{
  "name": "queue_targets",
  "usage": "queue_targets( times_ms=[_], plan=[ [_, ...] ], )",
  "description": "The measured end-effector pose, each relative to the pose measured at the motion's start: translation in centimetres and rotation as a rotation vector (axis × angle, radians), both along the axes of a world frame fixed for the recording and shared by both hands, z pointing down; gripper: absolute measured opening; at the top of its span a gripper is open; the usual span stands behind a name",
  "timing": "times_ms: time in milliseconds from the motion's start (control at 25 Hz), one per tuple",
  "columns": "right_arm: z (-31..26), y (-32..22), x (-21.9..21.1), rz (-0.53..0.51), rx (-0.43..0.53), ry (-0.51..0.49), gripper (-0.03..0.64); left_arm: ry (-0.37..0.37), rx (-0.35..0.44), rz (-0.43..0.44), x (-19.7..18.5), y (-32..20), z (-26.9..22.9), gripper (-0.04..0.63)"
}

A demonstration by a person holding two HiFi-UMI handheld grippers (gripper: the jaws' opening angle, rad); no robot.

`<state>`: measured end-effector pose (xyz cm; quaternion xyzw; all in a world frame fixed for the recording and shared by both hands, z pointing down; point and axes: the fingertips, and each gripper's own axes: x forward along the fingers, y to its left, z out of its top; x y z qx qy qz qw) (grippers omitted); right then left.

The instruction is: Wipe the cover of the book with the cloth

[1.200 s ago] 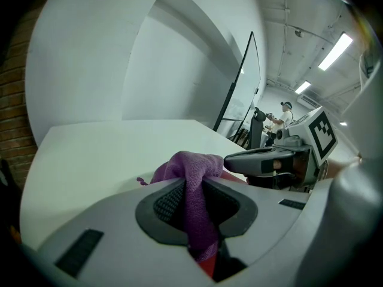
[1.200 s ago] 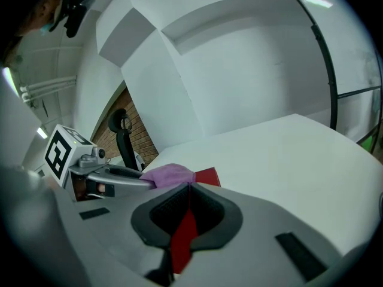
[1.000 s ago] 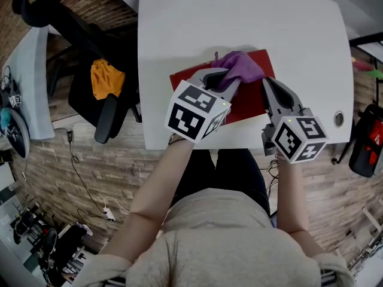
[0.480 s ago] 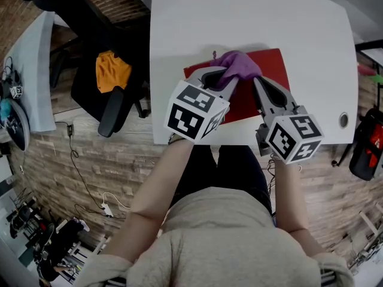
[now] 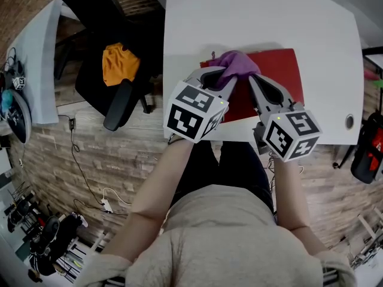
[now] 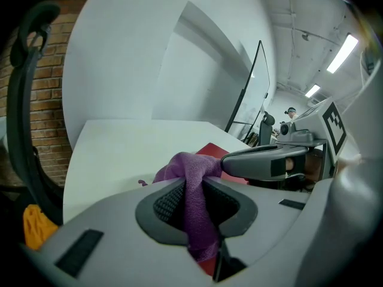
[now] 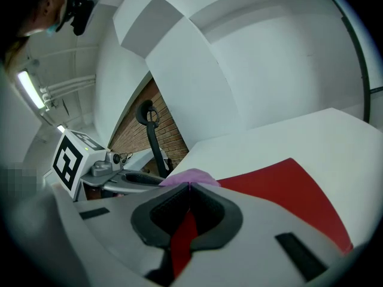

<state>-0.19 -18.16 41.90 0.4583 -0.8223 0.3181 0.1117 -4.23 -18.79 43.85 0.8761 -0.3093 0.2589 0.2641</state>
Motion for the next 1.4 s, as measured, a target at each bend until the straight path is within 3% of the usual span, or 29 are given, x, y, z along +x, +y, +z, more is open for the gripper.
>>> queue_targets(
  times_ms=[720, 1400],
  plan=[
    [0.2, 1.4, -4.8, -0.018, -0.004, -0.005, 0.023, 0.008, 0.019, -0.036, -4.8, 0.9, -0.2, 0.080],
    [-0.8, 3.5, -5.4, 0.033, 0.034, 0.022, 0.023, 0.013, 0.026, -0.036, -7.3, 3.0, -0.3, 0.080]
  ],
)
